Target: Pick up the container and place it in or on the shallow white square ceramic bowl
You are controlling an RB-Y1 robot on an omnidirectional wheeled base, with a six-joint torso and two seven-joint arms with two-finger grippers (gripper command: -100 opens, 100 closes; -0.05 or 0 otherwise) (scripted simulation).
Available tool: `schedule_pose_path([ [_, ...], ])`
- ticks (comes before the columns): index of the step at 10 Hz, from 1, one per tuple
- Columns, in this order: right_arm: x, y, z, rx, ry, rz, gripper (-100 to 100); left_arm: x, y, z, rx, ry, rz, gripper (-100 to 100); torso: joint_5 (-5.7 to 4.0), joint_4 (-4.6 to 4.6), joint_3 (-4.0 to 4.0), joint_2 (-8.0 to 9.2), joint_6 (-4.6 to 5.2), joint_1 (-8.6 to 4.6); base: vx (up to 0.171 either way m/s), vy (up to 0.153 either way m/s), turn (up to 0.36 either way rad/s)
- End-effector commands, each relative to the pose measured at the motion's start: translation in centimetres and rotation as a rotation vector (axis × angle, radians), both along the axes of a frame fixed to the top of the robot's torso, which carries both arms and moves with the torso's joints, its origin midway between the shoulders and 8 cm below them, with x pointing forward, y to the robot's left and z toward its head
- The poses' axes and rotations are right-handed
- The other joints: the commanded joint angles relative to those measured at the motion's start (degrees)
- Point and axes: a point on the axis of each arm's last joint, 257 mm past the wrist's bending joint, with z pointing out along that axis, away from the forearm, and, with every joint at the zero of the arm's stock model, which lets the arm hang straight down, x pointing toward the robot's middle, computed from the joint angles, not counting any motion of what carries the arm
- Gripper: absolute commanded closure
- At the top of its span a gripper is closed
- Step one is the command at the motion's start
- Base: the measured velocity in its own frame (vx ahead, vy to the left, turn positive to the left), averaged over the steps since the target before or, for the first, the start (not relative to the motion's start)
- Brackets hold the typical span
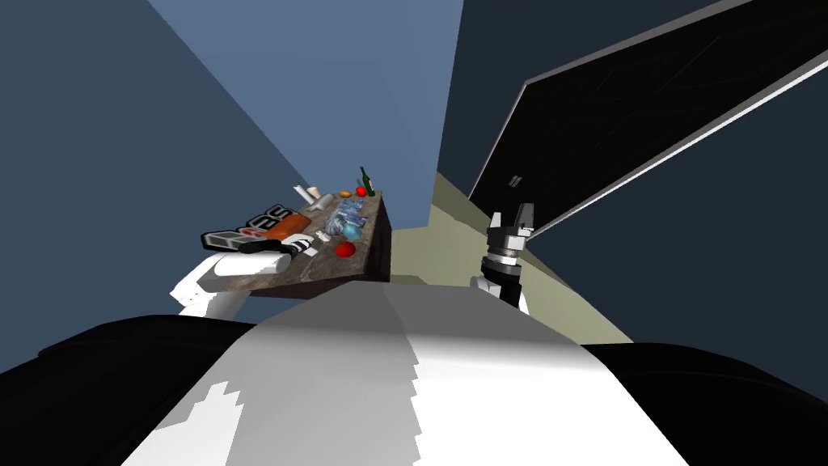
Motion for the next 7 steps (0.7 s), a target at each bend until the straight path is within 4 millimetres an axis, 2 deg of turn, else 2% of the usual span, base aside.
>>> schedule_pose_path([
  [1, 0.0, 0.0, 0.0, 0.0, 0.0, 0.0, 0, 2.1, -0.8, 0.4, 0.021, -0.023, -0.049, 100, 0.0, 0.0, 0.0, 0.0, 0.0, 0.0, -0.335, 0.172, -0.239],
  [4, 0.0, 0.0, 0.0, 0.0, 0.0, 0.0, 0, 4.9, -2.0, 0.9, 0.045, -0.059, -0.125, 100, 0.05, -0.02, -0.07, -0.15, -0.03, 0.35, -0.298, 0.204, -0.25],
  [7, 0.0, 0.0, 0.0, 0.0, 0.0, 0.0, 0, 7.2, -3.4, 1.3, 0.058, -0.091, -0.192, 100, 0.11, -0.11, -0.3, -0.55, -0.12, 0.7, -0.201, 0.249, -0.166],
])
